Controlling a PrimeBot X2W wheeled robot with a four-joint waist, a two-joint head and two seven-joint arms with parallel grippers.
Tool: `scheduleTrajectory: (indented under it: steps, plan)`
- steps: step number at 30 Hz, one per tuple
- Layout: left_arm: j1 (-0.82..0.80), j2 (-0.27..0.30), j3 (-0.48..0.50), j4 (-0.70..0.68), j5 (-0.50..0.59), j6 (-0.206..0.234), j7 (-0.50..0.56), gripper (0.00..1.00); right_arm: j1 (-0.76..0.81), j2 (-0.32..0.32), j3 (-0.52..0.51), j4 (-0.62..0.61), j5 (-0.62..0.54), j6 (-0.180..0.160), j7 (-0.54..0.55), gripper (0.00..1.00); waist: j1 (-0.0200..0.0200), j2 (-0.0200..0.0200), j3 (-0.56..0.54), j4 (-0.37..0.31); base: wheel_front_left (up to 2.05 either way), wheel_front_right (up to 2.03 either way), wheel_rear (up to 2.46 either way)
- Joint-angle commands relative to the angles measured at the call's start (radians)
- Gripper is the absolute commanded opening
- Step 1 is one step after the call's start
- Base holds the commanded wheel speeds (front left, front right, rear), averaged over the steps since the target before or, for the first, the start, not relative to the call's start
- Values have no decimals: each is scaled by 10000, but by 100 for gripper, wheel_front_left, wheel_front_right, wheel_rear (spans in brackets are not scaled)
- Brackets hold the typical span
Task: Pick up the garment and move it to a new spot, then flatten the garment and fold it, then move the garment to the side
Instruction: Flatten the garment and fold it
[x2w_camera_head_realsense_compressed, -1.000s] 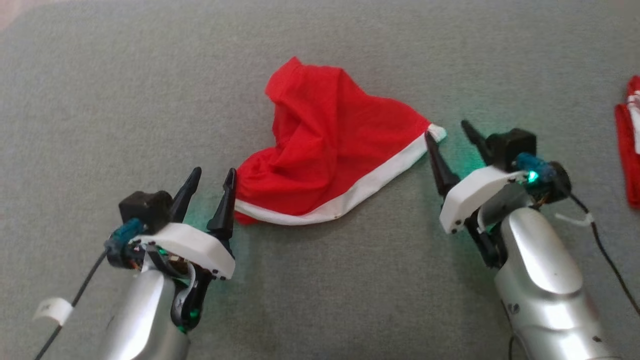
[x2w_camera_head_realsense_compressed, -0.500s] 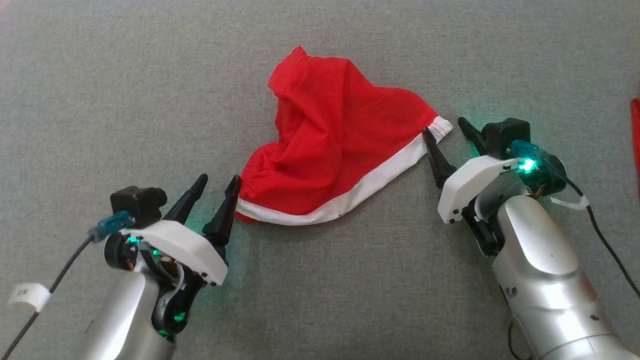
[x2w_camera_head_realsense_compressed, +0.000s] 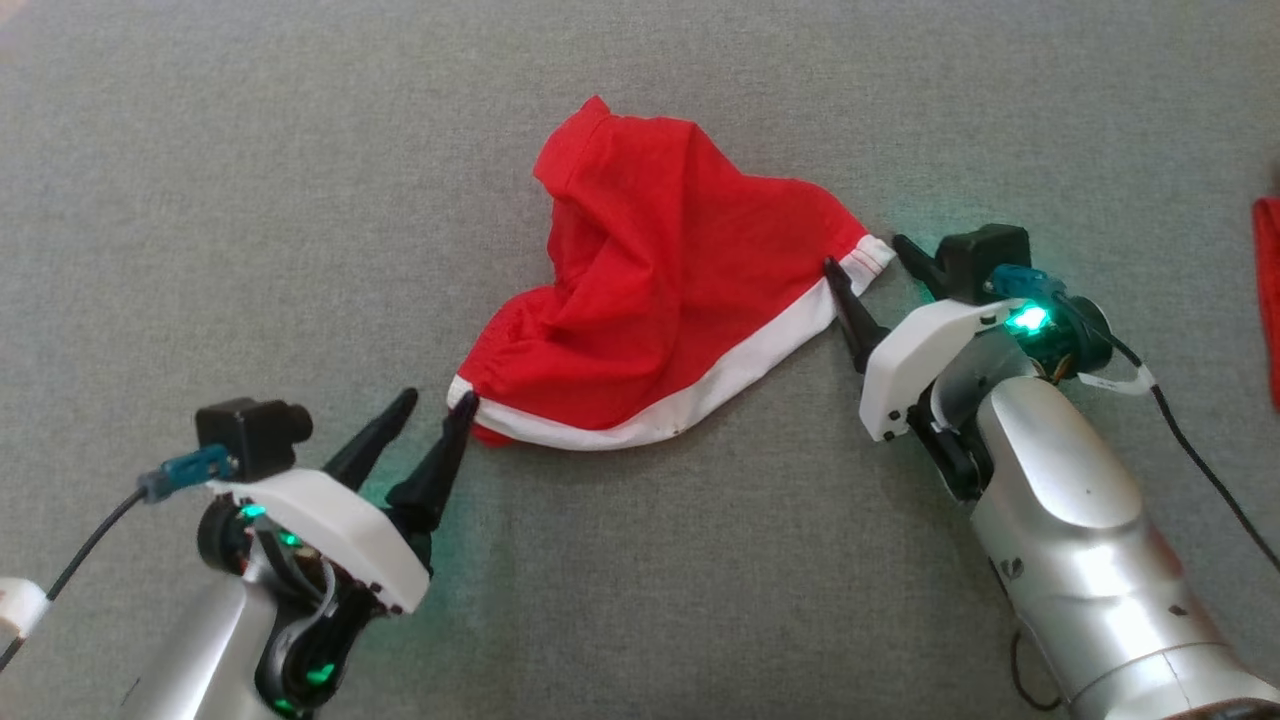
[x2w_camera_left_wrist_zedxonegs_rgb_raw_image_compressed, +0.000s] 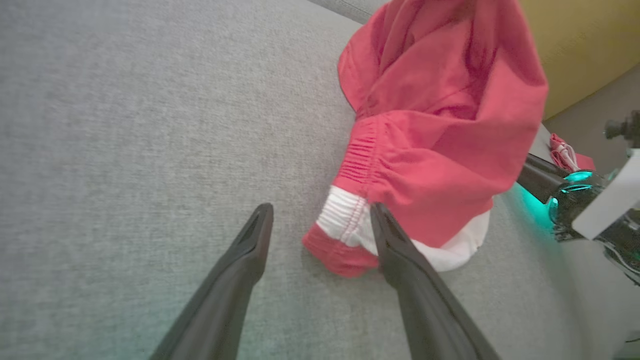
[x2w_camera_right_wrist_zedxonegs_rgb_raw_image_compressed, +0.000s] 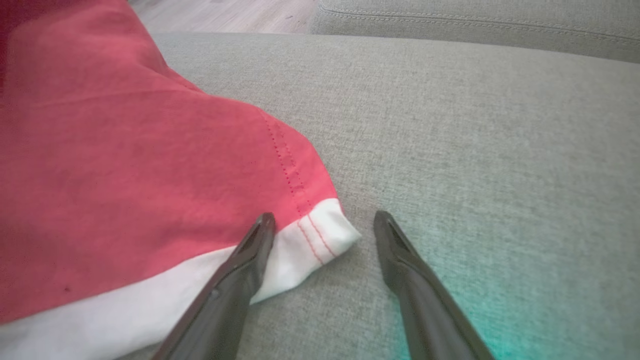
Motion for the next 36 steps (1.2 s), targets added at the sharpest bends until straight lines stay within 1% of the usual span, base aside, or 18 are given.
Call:
scheduleTrajectory:
  steps: [1,2,5,13,22,28,31,34,36]
  plan:
    - [-190,511,132,-524,-323,16,50,100,-74,116,323,-47,75,71,98,100,0,0,28,-33,0,0,0]
    - [-190,511,132,-524,-323,16,50,100,-74,116,323,-47,75,71,98,100,0,0,28,-33,0,0,0]
    - [-286,888,-180,-591,-496,16,145,100,-168,116,425,-16,169,71,111,100,0,0,118,-98,0,0,0]
    - [-939,1632,-811,-252,-716,16,260,100,-372,116,638,66,417,71,135,100,0,0,325,-254,0,0,0]
    - [-1498,2241,-1663,-232,-1403,16,279,100,-457,116,972,248,645,71,316,100,0,0,398,-334,0,0,0]
    - [-1727,2595,-1929,-445,-1911,16,136,100,-498,116,1043,343,685,71,320,100,0,0,394,-357,0,0,0]
    - [-1765,2863,-2075,-627,-2126,16,230,100,-514,116,1087,368,716,71,313,100,0,0,387,-384,0,0,0]
    - [-1817,3068,-2071,-889,-2451,15,244,100,-555,110,1096,369,748,71,299,100,0,0,425,-387,0,0,0]
    - [-1901,3201,-2108,-907,-2479,15,250,100,-578,99,1103,374,758,71,295,100,0,0,453,-383,0,0,0]
